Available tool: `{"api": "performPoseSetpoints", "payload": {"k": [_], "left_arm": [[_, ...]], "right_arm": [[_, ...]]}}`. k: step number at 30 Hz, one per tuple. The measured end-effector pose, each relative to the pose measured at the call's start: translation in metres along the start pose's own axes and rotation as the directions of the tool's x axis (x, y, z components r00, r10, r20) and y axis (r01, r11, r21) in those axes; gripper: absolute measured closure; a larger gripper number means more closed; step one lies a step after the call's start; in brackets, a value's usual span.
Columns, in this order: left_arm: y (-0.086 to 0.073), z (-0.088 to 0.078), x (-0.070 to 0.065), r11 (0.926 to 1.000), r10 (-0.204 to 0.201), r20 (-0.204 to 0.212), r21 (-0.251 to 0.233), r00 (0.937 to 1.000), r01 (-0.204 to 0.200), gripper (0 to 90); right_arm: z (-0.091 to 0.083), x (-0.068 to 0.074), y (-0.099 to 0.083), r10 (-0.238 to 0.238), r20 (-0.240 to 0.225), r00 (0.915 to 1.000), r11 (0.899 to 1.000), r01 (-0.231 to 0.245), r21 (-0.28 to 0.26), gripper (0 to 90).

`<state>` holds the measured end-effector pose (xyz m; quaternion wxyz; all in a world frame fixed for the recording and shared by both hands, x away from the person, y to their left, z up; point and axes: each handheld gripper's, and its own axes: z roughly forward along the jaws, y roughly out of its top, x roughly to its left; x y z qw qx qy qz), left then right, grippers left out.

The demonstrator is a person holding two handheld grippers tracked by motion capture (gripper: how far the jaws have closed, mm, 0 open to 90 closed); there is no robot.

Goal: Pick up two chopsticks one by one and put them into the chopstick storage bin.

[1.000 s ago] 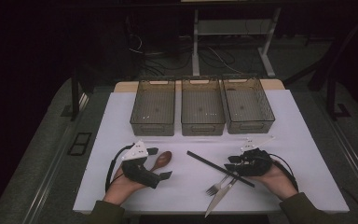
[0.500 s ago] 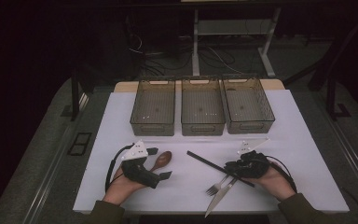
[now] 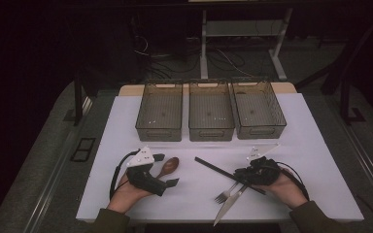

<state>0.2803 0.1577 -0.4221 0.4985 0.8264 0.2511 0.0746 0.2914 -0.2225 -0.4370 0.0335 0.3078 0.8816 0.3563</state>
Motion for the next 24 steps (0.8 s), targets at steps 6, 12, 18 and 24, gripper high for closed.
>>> {"api": "performPoseSetpoints", "payload": {"k": [6, 12, 18, 24], "left_arm": [[0.0, 0.0, 0.0, 1.0, -0.003, 0.0, -0.004, 1.0, 0.003, 0.0], [0.0, 0.0, 0.0, 1.0, 0.002, 0.0, 0.001, 1.0, -0.002, 0.0], [0.0, 0.001, 0.0, 1.0, -0.001, 0.0, -0.002, 1.0, 0.001, 0.0], [0.0, 0.001, 0.0, 1.0, 0.0, -0.001, -0.003, 1.0, 0.0, 0.0]], "right_arm": [[0.001, -0.001, 0.0, 0.0, 0.003, 1.0, 1.0, 0.0, 0.002, 78.8], [0.004, -0.001, 0.0, -0.006, -0.003, 1.0, 1.0, 0.006, 0.005, 79.6], [0.008, -0.002, 0.0, -0.011, -0.002, 0.9999, 1.0, 0.011, 0.014, 80.8], [0.011, -0.004, -0.001, -0.015, -0.002, 0.9999, 1.0, 0.015, 0.01, 82.8]]}}
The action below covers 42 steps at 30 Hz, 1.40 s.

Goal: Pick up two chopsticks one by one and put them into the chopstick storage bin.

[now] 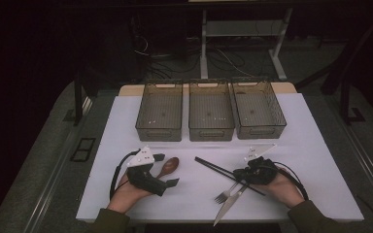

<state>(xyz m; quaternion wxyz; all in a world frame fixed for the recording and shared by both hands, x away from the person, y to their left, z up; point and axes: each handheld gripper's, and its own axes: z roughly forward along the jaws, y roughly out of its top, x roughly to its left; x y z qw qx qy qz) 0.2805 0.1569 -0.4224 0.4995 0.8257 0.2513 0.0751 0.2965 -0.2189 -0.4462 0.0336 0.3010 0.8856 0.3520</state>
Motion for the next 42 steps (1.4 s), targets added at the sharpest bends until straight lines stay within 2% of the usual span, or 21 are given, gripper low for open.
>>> {"api": "performPoseSetpoints", "payload": {"k": [12, 19, 30, 42], "left_arm": [[0.0, 0.0, 0.0, 1.0, 0.003, -0.001, -0.002, 1.0, -0.003, 0.0], [0.0, 0.0, 0.0, 1.0, 0.002, -0.002, 0.0, 1.0, -0.002, 0.0], [0.0, 0.0, -0.001, 1.0, 0.003, -0.001, 0.004, 1.0, -0.003, 0.0], [0.0, 0.001, -0.001, 1.0, -0.008, -0.002, -0.001, 1.0, 0.008, 0.0]], "right_arm": [[0.0, 0.0, -0.001, -0.025, 0.009, 0.9996, 1.0, 0.026, -0.004, 84.6], [-0.003, -0.003, -0.002, -0.006, 0.008, 0.9999, 1.0, 0.006, -0.02, 84.7], [-0.009, -0.003, -0.001, -0.005, -0.005, 1.0, 0.999, 0.005, -0.046, 84.7], [-0.021, -0.004, 0.007, 0.006, -0.019, 0.9998, 0.996, -0.008, -0.089, 84.7]]}}
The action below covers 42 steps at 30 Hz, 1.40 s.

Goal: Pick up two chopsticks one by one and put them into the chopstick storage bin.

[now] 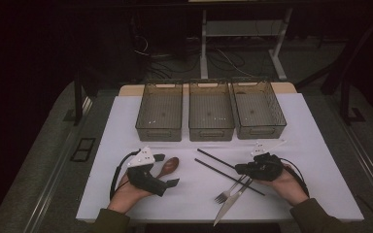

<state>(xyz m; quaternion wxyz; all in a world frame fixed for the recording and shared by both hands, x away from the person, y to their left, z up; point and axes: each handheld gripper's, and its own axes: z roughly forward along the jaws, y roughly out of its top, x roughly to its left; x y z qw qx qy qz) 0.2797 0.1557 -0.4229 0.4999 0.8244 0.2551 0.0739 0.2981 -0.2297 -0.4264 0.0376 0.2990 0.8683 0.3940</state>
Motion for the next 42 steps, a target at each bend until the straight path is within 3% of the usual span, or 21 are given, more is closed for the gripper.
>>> {"api": "performPoseSetpoints", "payload": {"k": [11, 18, 42], "left_arm": [[-0.002, 0.002, 0.003, 1.0, 0.0, -0.006, 0.002, 1.0, 0.0, 0.0], [-0.003, 0.003, 0.006, 1.0, 0.004, -0.005, 0.003, 1.0, -0.004, 0.0], [-0.007, -0.003, 0.013, 0.9998, 0.012, 0.028, -0.018, 0.9995, -0.012, 0.0]], "right_arm": [[-0.009, -0.005, 0.019, 0.025, 0.005, 0.9997, 0.998, -0.025, -0.054, 84.7], [-0.007, -0.008, 0.034, 0.048, 0.006, 0.9988, 0.997, -0.047, -0.059, 84.7], [0.002, -0.026, 0.1, 0.045, 0.017, 0.9989, 0.996, -0.043, -0.084, 84.7]]}}
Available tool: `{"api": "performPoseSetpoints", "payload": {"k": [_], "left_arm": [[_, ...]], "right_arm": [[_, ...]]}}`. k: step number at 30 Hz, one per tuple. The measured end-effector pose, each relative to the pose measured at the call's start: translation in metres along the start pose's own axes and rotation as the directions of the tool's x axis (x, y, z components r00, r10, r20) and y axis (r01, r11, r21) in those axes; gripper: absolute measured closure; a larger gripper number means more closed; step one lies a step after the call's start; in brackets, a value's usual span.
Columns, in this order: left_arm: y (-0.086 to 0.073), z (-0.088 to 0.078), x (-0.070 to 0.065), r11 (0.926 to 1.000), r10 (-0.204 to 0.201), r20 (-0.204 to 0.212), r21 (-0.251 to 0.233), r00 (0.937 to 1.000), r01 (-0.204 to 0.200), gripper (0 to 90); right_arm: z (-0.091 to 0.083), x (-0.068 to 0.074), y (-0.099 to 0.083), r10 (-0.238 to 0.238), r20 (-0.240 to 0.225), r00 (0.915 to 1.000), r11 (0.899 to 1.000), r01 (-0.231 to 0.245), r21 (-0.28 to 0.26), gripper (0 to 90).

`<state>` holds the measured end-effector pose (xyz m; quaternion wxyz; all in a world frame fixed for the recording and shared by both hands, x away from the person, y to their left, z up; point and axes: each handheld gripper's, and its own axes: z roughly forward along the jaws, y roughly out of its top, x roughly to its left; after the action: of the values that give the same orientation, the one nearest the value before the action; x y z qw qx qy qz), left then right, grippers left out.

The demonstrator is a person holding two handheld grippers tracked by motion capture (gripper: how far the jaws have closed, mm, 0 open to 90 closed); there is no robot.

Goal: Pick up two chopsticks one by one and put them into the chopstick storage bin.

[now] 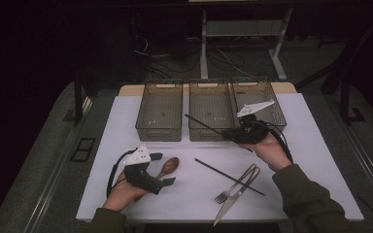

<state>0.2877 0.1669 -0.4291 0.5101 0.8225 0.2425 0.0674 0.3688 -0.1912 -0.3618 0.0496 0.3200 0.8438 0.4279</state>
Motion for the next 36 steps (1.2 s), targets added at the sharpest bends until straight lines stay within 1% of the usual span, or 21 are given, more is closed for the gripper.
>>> {"api": "performPoseSetpoints", "payload": {"k": [2, 3, 4, 5, 8, 9, 11, 12, 15, 16, 20, 22, 23, 25, 27, 29, 30, 31, 34, 36], "left_arm": [[0.0, 0.0, 0.0, 1.0, 0.002, 0.0, 0.0, 1.0, -0.002, 0.0], [0.0, 0.0, 0.0, 1.0, 0.003, 0.001, 0.0, 1.0, -0.003, 0.0], [0.0, 0.0, 0.0, 1.0, 0.003, 0.002, -0.001, 1.0, -0.003, 0.0], [0.0, 0.0, 0.0, 1.0, 0.006, 0.004, -0.002, 1.0, -0.006, 0.0], [0.001, -0.001, 0.0, 0.9999, 0.007, -0.001, -0.009, 1.0, -0.007, 0.0], [0.001, -0.001, -0.001, 0.9999, 0.008, 0.0, -0.012, 1.0, -0.008, 0.0], [0.001, -0.001, -0.001, 0.9999, 0.011, 0.001, -0.011, 0.9999, -0.011, 0.8], [0.001, -0.001, -0.001, 0.9999, 0.011, 0.001, -0.01, 0.9999, -0.011, 0.8], [0.001, -0.001, -0.001, 0.9999, 0.01, 0.003, -0.013, 1.0, -0.01, 0.8], [0.001, -0.001, -0.001, 0.9999, 0.008, 0.001, -0.014, 1.0, -0.008, 0.8], [0.002, -0.002, -0.001, 0.9999, 0.005, -0.004, -0.015, 1.0, -0.005, 0.8], [0.002, -0.002, -0.001, 0.9999, 0.007, -0.007, -0.012, 1.0, -0.008, 0.6], [0.002, -0.002, -0.001, 0.9999, 0.009, -0.009, -0.012, 0.9999, -0.009, 0.6], [0.002, -0.002, -0.001, 0.9998, 0.007, -0.009, -0.016, 0.9999, -0.007, 0.3], [0.002, -0.002, -0.001, 0.9998, 0.004, -0.011, -0.017, 0.9999, -0.004, 0.0], [0.002, -0.002, -0.001, 0.9999, 0.004, -0.014, -0.015, 0.9999, -0.004, 0.0], [0.002, -0.002, -0.001, 0.9999, 0.005, -0.017, -0.016, 0.9998, -0.005, 0.0], [0.003, -0.002, -0.001, 0.9999, 0.008, -0.016, -0.012, 0.9998, -0.008, 0.0], [0.003, -0.002, -0.001, 0.9999, 0.01, -0.016, -0.008, 0.9998, -0.01, 0.0], [0.003, -0.002, -0.001, 0.9999, 0.013, -0.017, -0.011, 0.9998, -0.013, 0.0]], "right_arm": [[0.003, 0.0, 0.008, -0.001, 0.0, 1.0, 1.0, 0.001, 0.0, 84.7], [0.003, 0.0, 0.008, -0.001, 0.0, 1.0, 1.0, 0.001, 0.0, 84.7], [0.005, 0.0, 0.013, -0.003, 0.002, 1.0, 1.0, 0.003, 0.001, 84.7], [0.005, 0.0, 0.013, -0.003, 0.002, 1.0, 1.0, 0.003, 0.001, 84.7], [0.008, -0.001, 0.024, 0.002, 0.005, 1.0, 1.0, -0.002, 0.0, 84.7], [0.008, -0.001, 0.024, 0.002, 0.005, 1.0, 1.0, -0.002, 0.0, 84.7], [0.011, -0.002, 0.032, 0.003, 0.007, 1.0, 1.0, -0.003, -0.002, 84.7], [0.011, -0.002, 0.032, 0.003, 0.007, 1.0, 1.0, -0.003, -0.002, 84.7], [0.015, -0.002, 0.04, 0.001, 0.01, 1.0, 1.0, -0.001, 0.002, 84.7], [0.019, -0.002, 0.045, -0.003, 0.013, 0.9999, 1.0, 0.002, 0.005, 84.7], [0.025, -0.002, 0.052, -0.004, 0.014, 0.9999, 1.0, 0.004, 0.007, 84.7], [0.033, -0.001, 0.059, -0.003, 0.017, 0.9999, 1.0, 0.003, 0.022, 84.7], [0.033, -0.001, 0.059, -0.003, 0.017, 0.9999, 1.0, 0.003, 0.022, 84.7], [0.04, -0.001, 0.065, 0.01, 0.019, 0.9998, 1.0, -0.01, 0.027, 84.7], [0.045, -0.002, 0.07, -0.004, 0.024, 0.9997, 1.0, 0.004, 0.026, 84.7], [0.047, -0.002, 0.072, 0.003, 0.025, 0.9997, 1.0, -0.004, 0.027, 84.7], [0.051, -0.002, 0.076, 0.005, 0.026, 0.9996, 1.0, -0.006, 0.026, 84.7], [0.051, -0.002, 0.076, 0.005, 0.026, 0.9996, 1.0, -0.006, 0.026, 84.7], [0.061, -0.003, 0.084, 0.014, 0.034, 0.9993, 1.0, -0.015, 0.026, 84.7], [0.063, -0.003, 0.086, 0.015, 0.037, 0.9992, 0.999, -0.016, 0.028, 84.7]]}}
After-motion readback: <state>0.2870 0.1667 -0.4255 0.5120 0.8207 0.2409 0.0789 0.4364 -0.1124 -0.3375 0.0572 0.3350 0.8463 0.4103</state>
